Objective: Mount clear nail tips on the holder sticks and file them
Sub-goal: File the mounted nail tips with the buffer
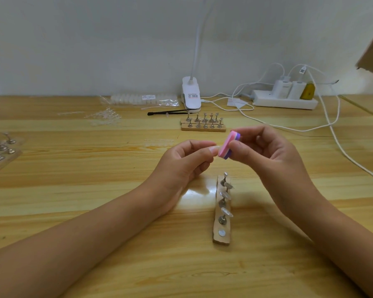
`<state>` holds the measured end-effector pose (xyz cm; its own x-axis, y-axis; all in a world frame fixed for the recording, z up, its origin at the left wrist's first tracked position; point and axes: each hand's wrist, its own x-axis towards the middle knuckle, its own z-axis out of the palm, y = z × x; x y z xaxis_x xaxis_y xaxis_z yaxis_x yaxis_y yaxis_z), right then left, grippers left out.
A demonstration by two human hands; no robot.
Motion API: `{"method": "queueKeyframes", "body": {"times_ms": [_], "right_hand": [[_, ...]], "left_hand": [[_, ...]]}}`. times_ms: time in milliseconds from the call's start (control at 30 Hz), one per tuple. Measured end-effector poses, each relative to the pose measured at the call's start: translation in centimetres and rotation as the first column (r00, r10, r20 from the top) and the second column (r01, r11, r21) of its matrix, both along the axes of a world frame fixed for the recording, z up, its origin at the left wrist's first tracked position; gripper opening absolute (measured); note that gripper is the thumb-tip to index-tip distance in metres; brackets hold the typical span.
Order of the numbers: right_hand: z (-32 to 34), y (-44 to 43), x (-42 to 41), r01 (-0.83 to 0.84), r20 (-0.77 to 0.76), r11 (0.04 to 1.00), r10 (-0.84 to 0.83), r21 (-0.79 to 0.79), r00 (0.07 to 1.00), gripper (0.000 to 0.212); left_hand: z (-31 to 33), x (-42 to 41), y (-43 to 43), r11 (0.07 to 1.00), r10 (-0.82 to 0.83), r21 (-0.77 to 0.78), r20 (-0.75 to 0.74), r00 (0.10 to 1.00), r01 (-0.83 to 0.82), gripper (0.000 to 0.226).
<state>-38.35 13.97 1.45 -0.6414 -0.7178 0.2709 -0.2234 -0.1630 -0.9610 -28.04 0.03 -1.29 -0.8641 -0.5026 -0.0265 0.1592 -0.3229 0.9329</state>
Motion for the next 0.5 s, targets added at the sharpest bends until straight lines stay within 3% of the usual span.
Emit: {"method": "queueKeyframes", "body": {"times_ms": [333, 500], "right_hand": [[0.04, 0.00, 0.12, -0.104, 0.014, 0.991, 0.103, 0.088, 0.995, 0.032], [-0.02, -0.05, 0.16, -0.072, 0.050, 0.997, 0.071, 0.029, 0.996, 0.039]], "left_hand": [[-0.10, 0.06, 0.20, 0.999, 0.004, -0.038, 0.007, 1.000, -0.004, 0.033], [-0.11, 0.06, 0.17, 0.998, -0.017, -0.053, -0.026, 1.000, 0.016, 0.034]]}}
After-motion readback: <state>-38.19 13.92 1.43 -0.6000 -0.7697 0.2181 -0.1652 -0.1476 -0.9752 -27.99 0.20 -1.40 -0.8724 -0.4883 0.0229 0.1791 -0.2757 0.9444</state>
